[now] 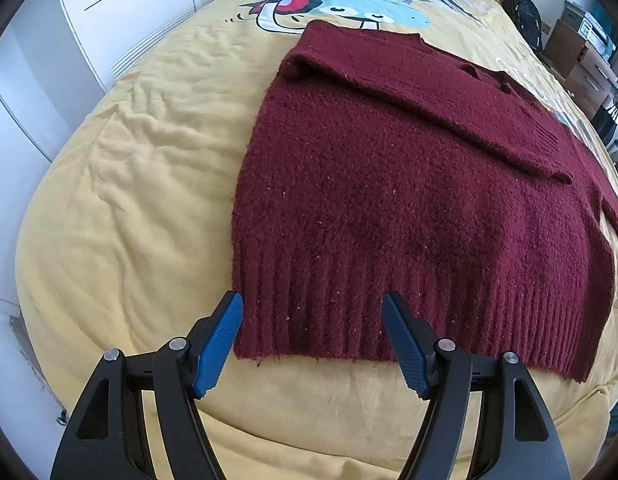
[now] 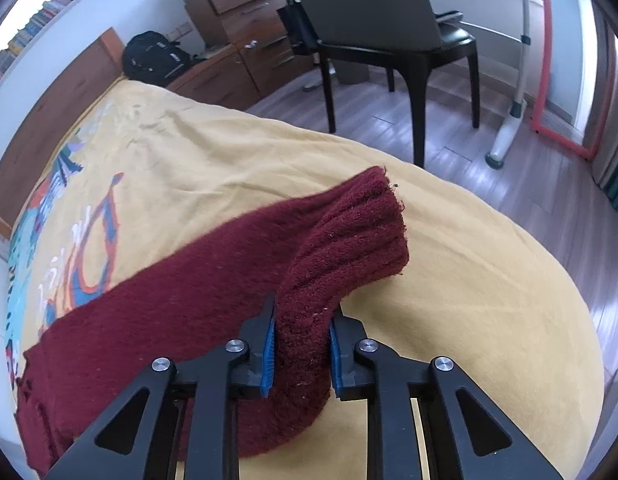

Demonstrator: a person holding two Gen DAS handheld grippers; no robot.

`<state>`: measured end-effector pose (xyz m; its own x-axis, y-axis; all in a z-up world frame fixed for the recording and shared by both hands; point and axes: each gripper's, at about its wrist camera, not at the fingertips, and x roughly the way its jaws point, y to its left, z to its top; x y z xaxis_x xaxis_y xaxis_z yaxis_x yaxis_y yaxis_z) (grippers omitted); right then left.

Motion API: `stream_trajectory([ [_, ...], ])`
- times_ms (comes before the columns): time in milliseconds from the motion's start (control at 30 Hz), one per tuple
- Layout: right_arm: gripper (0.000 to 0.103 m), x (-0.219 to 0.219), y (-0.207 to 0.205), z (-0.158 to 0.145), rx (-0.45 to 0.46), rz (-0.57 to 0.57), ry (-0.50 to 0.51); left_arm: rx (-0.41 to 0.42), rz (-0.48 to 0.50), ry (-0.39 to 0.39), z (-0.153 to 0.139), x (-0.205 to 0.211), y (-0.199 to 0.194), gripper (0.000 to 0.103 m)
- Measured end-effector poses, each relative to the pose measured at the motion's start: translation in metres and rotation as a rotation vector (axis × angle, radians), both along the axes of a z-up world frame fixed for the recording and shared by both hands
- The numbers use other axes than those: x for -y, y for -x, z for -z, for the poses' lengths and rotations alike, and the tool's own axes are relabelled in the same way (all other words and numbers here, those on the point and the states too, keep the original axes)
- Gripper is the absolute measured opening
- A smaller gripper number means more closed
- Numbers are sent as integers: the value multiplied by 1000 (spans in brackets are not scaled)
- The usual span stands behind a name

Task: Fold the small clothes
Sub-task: 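Lift the held cuff and carry it across the sweater body with the right gripper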

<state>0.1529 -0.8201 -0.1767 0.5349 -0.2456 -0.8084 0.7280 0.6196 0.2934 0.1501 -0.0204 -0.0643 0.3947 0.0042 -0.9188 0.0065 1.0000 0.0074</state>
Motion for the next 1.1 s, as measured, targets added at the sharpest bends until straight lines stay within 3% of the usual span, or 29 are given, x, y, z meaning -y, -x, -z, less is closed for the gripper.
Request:
stream_trajectory([
  [333, 19, -25, -19, -34, 72, -79, -49, 18, 0, 28, -6, -3, 1, 67],
  [567, 18, -68, -48, -63, 140, -170, -100, 31, -9, 61, -9, -17, 4, 67],
  [900, 18, -171, -99, -92, 243, -319, -220, 72, -19, 87, -23, -46, 6, 67],
  [1100, 18, -244, -142, -109, 254, -437, -230, 105, -39, 116, -32, -68, 5, 67],
])
